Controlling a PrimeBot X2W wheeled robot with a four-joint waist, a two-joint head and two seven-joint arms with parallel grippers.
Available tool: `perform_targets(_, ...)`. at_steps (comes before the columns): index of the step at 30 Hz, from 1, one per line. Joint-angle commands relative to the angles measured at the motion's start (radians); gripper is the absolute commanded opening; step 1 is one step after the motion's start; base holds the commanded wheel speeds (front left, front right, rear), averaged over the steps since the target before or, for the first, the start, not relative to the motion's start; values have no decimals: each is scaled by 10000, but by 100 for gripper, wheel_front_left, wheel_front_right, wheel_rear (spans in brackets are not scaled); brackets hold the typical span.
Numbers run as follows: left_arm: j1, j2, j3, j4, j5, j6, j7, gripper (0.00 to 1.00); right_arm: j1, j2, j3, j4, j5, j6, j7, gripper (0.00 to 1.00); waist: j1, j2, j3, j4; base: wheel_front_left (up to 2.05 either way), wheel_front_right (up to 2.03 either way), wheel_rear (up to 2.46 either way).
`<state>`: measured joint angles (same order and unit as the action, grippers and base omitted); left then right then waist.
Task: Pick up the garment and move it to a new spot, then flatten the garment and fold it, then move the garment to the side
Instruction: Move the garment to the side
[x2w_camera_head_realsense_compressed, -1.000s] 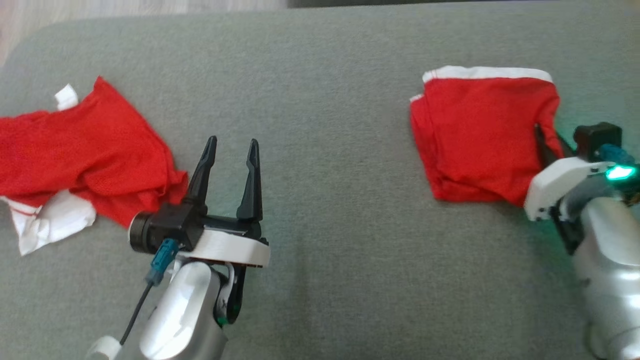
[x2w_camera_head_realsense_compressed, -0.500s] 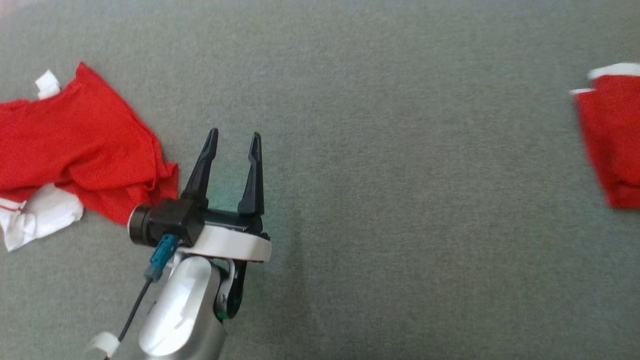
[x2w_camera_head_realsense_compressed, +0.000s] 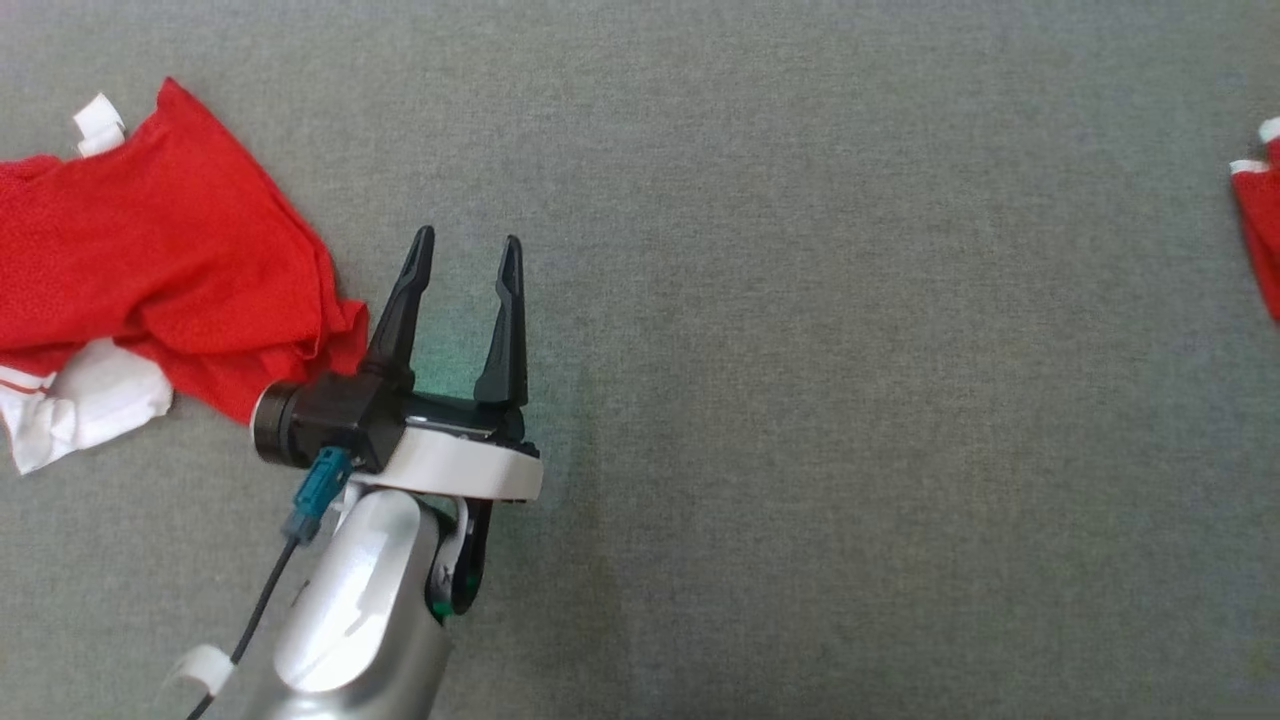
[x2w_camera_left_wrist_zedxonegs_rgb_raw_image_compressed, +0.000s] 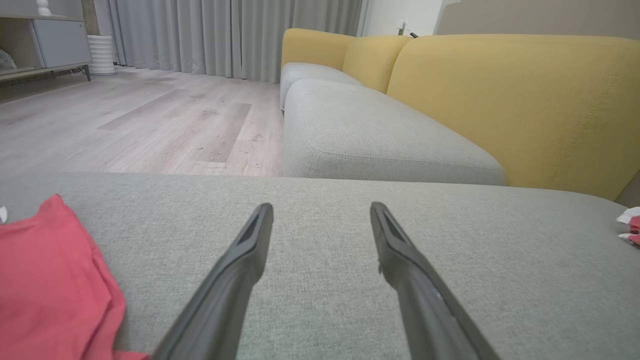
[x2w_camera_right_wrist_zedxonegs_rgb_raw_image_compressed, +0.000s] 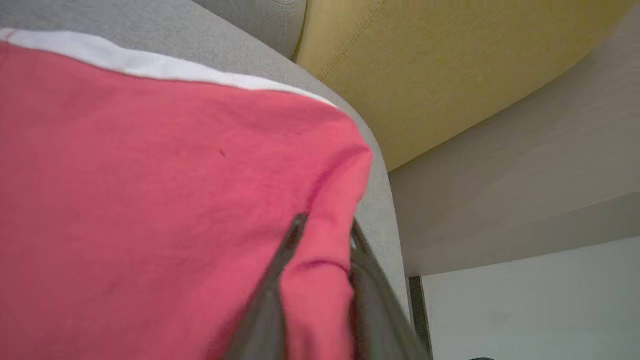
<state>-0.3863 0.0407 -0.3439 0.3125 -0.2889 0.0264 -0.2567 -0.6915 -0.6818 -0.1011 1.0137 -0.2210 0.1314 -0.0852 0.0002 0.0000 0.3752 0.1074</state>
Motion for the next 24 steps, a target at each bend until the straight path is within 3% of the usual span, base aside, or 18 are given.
perform_targets(1,-334,95,334,-279,5,20,-51,100,-5,-199,-66,-296,-212,-7,-134,100,-2,0,-124,-43,0,0,0)
perform_targets(5,-275,95,342,-240,-17,16,-51,100,-49,208,-622,-534,-428,-7,-265,100,-2,0,-465,-128,0,0,0)
perform_targets(12,117,95,430,-248,-3,-12,-51,100,-107,1477,-1007,-1580,-694,-7,-835,100,-2,0,-1719,-392,0,0,0)
perform_targets(16,390,95,507,-326,-1,34,-51,100,-101,2426,-1227,-2535,-123,-7,-1108,100,-2,0,-2353,-444,0,0,0)
perform_targets(24,909,95,727,-412,3,105,-51,100,1031,4385,-671,-5446,1448,-7,-1339,100,-2,0,-3023,-486,0,0,0)
